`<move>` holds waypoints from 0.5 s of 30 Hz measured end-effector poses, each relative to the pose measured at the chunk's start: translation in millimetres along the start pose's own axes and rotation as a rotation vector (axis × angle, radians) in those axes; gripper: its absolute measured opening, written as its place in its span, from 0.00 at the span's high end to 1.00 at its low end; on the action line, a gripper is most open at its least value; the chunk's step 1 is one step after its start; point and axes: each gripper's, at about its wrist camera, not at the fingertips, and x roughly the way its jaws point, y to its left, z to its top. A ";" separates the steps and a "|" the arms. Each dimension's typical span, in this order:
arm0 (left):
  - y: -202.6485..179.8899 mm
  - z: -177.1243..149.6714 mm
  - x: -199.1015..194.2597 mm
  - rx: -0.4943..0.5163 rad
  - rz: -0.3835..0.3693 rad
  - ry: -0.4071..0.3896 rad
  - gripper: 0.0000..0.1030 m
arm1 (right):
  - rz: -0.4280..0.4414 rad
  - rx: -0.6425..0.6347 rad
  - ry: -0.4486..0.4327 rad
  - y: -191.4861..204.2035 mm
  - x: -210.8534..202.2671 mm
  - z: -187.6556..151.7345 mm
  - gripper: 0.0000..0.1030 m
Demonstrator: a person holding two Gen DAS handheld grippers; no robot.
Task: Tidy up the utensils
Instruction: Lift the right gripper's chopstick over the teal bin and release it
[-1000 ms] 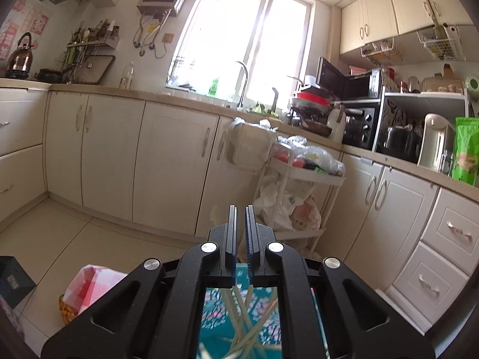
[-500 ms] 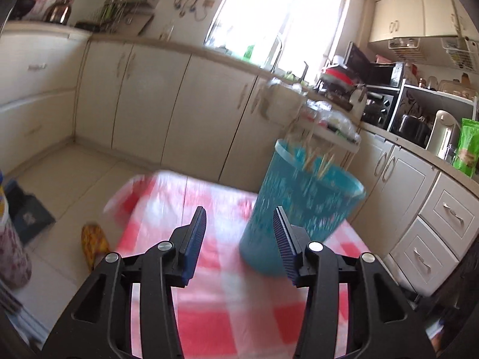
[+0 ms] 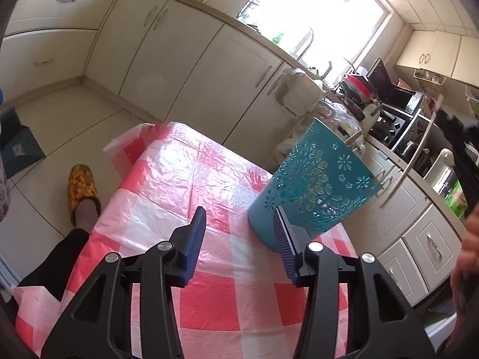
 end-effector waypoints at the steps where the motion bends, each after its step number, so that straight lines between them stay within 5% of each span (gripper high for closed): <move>1: -0.7 -0.2 0.5 0.003 -0.006 0.001 0.57 | -0.004 -0.006 -0.001 2.0 4.6 5.7 0.94; 15: 2.1 -1.7 2.1 -0.007 -0.034 0.012 0.57 | -0.067 -0.055 0.009 3.0 40.4 29.1 0.94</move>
